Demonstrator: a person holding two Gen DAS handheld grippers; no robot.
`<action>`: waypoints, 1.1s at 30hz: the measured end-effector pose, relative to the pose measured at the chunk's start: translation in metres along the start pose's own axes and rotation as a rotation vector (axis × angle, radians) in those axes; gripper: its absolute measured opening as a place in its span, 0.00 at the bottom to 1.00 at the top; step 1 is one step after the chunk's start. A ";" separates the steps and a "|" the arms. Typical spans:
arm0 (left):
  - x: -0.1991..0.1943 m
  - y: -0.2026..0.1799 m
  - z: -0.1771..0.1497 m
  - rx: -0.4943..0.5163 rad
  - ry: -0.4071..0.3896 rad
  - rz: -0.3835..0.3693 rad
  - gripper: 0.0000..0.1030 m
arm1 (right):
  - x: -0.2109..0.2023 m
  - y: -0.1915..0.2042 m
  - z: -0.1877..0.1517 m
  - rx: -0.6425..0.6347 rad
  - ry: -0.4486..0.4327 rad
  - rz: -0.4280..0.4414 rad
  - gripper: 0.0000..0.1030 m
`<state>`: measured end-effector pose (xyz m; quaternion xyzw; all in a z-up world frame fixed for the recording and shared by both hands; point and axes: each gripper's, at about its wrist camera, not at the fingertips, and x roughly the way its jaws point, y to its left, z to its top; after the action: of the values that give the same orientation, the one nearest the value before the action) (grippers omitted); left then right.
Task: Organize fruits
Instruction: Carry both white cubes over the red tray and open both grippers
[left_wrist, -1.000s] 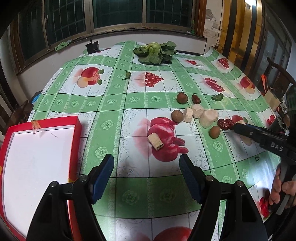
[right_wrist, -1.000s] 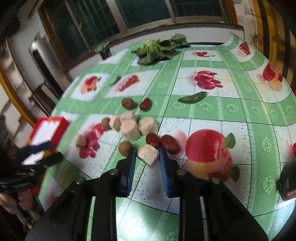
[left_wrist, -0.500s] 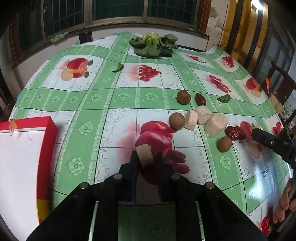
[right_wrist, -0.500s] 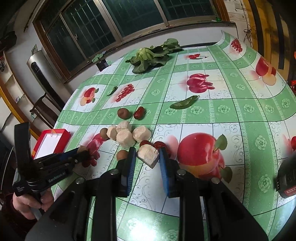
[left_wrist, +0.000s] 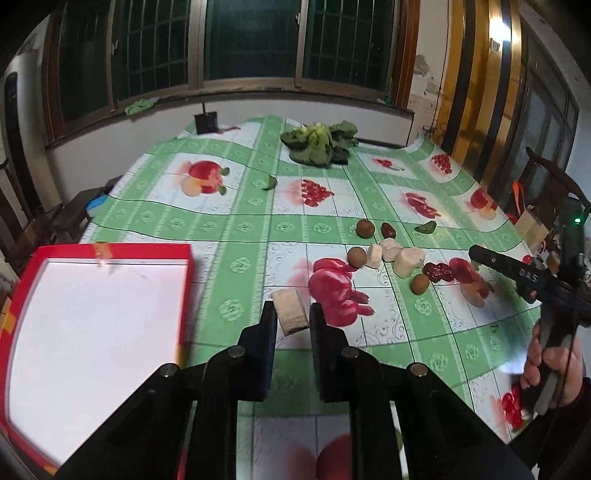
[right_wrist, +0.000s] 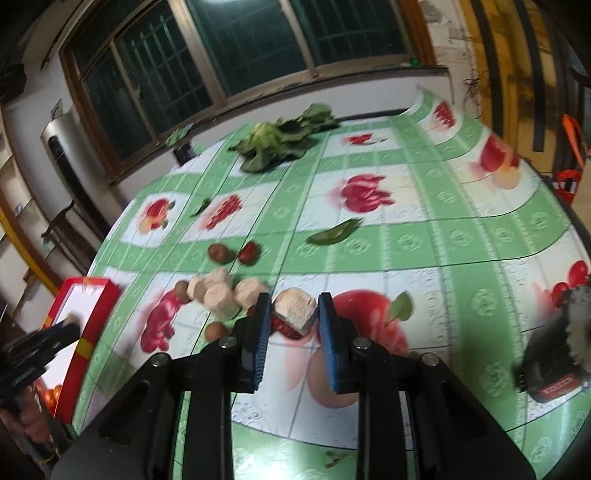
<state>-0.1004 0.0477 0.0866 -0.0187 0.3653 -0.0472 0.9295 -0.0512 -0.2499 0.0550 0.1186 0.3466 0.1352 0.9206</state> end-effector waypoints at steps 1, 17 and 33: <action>-0.007 0.002 -0.002 -0.002 -0.010 0.001 0.15 | -0.003 -0.001 0.000 0.003 -0.014 -0.008 0.26; -0.082 0.038 -0.019 0.012 -0.190 0.163 0.15 | -0.022 0.114 -0.040 -0.097 -0.095 0.206 0.27; -0.093 0.097 -0.046 -0.087 -0.180 0.236 0.15 | -0.012 0.239 -0.085 -0.275 0.011 0.381 0.27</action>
<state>-0.1919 0.1535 0.1094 -0.0199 0.2818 0.0798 0.9559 -0.1565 -0.0198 0.0742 0.0546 0.3011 0.3529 0.8842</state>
